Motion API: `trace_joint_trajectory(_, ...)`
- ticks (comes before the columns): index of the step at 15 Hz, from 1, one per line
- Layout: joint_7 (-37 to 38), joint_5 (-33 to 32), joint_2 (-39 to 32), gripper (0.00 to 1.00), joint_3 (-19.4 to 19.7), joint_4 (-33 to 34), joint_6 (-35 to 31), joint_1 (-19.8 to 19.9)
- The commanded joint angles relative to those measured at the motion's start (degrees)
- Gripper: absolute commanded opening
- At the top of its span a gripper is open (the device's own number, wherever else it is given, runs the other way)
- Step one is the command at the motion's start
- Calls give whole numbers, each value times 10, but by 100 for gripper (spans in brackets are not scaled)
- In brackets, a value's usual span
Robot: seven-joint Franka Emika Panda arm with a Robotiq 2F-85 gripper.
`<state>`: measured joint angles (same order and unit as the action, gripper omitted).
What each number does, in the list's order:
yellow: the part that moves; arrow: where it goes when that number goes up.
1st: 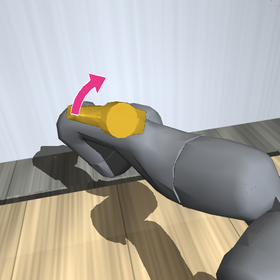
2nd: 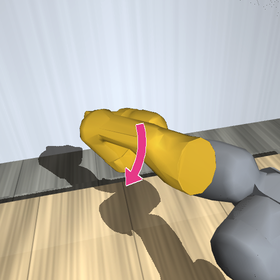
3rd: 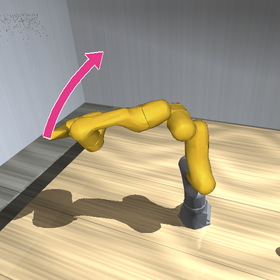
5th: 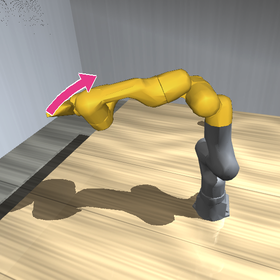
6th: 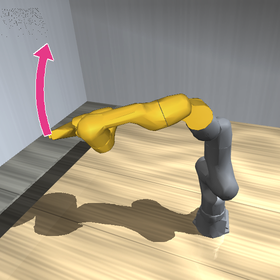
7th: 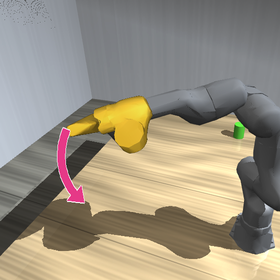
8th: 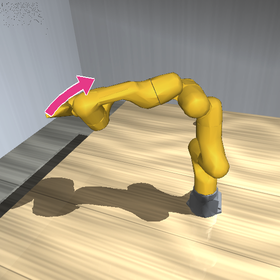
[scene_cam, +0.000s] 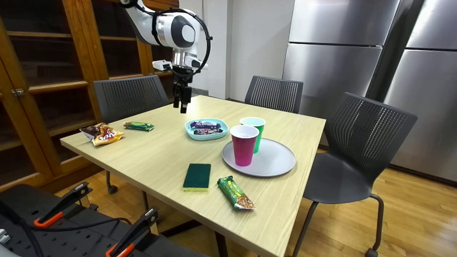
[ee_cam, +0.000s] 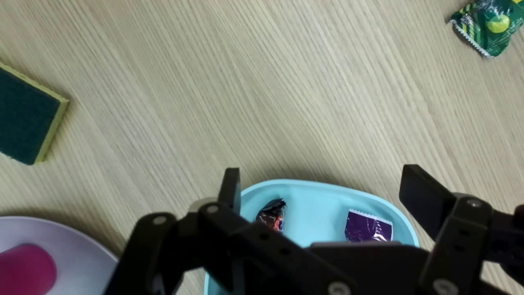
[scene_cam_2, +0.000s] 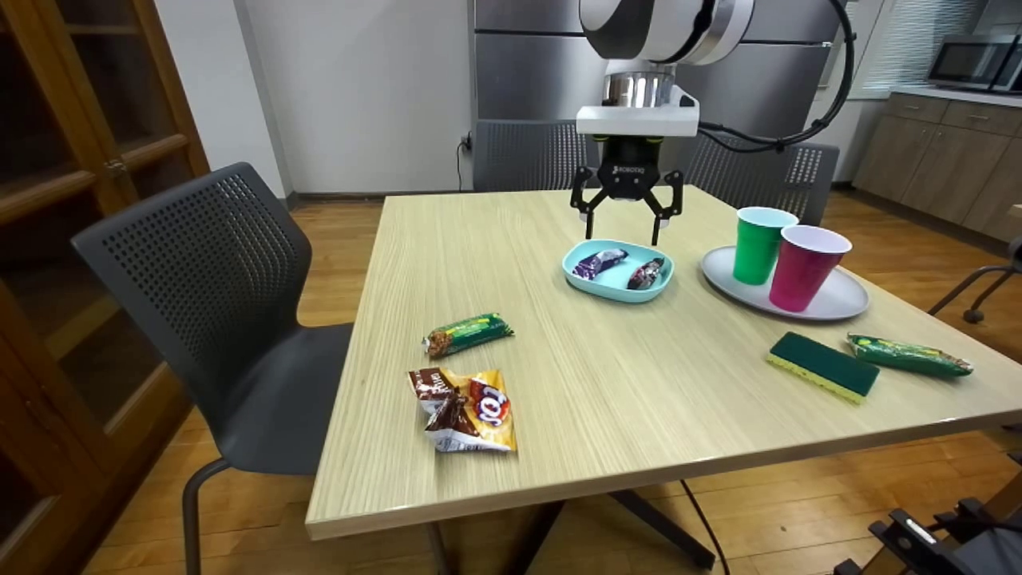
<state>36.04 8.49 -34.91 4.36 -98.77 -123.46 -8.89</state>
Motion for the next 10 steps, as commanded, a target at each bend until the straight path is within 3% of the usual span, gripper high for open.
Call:
trace_joint_trajectory(1, 2, -4, 0, 100, -6, 1, 1, 5)
trace_joint_trajectory(6, 2, -4, 0, 100, -6, 1, 1, 5)
trace_joint_trajectory(10, 55, -7, -2, 100, -7, 2, -8, -24)
